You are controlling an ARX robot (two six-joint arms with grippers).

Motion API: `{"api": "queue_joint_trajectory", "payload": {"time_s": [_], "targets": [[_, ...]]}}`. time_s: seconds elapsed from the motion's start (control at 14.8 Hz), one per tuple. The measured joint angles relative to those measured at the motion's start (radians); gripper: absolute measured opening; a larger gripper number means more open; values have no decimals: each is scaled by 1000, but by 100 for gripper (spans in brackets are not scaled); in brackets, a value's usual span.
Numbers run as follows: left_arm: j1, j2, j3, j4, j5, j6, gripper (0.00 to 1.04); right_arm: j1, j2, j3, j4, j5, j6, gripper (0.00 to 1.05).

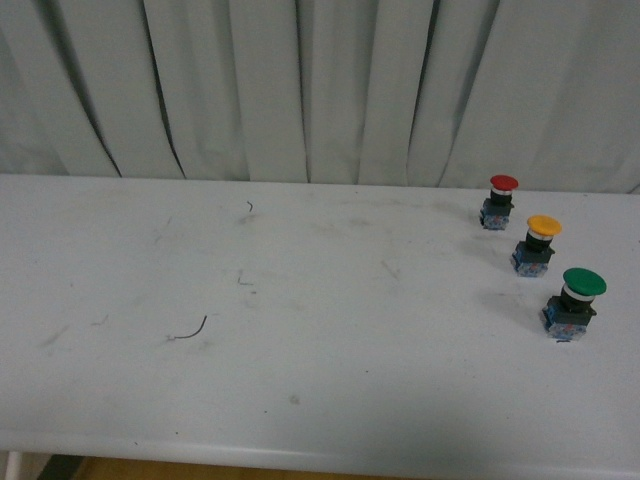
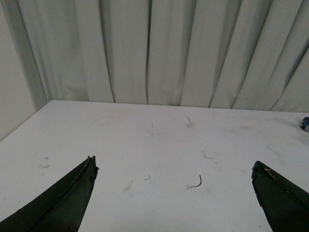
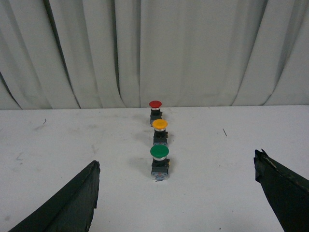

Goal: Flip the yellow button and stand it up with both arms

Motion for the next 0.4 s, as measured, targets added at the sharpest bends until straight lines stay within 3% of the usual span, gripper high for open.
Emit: {"api": "queue_joint_trajectory", "payload": {"time_s": [0.4], "targets": [[0,0,0,0,0,0,98,0,0,0,0,0,0,98]]}}
